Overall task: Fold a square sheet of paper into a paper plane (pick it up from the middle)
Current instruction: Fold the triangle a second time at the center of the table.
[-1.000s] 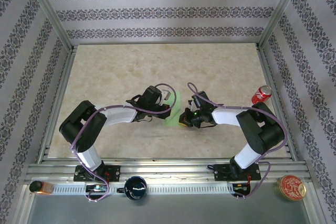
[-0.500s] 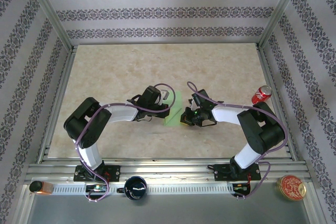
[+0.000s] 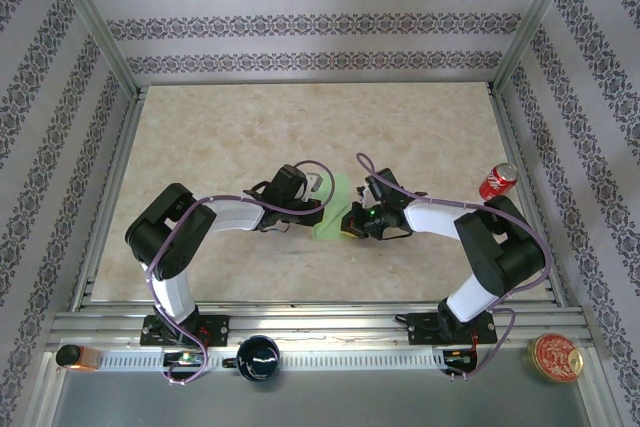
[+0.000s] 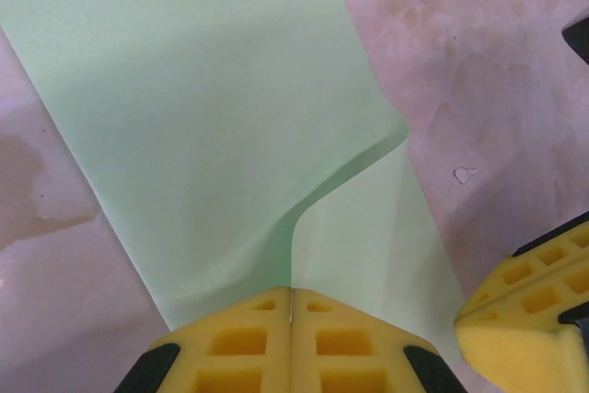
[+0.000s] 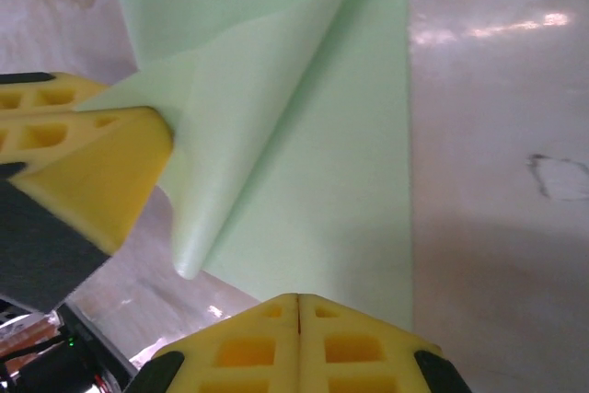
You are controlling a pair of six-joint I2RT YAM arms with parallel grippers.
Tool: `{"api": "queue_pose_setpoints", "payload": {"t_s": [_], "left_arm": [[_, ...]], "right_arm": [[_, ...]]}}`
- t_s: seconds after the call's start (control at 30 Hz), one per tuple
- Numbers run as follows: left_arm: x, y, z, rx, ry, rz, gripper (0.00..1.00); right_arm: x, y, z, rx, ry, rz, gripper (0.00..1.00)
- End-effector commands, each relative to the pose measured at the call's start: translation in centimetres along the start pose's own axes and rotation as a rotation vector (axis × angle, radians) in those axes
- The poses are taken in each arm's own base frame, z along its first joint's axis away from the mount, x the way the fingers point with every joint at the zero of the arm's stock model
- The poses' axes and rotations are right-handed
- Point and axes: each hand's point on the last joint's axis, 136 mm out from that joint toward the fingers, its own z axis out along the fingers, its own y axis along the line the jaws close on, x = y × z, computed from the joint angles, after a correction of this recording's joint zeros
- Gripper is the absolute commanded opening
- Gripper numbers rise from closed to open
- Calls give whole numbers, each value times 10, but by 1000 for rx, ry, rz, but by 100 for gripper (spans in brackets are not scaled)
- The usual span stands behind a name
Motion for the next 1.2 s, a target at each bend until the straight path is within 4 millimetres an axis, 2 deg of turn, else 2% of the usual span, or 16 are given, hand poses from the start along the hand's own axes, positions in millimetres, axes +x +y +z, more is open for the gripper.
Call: {"api": "queue_pose_setpoints", "payload": {"t_s": [0.0, 0.2, 0.43, 0.5, 1.17], "left_arm": [[-4, 1, 1, 19, -12, -3, 0], [-4, 0, 1, 21, -10, -3, 0], [-9, 1, -1, 11, -23, -3, 0], [-12, 1, -2, 10, -30, -1, 0], [-15, 9, 5, -9, -11, 6, 0]], "right_arm": [[-1, 13, 5, -45, 11, -3, 0], [0, 11, 12, -32, 29, -4, 0], [15, -28, 18, 128, 103, -2, 0], [17, -34, 17, 147, 106, -8, 0], [14, -36, 14, 136, 118, 1, 0]]}}
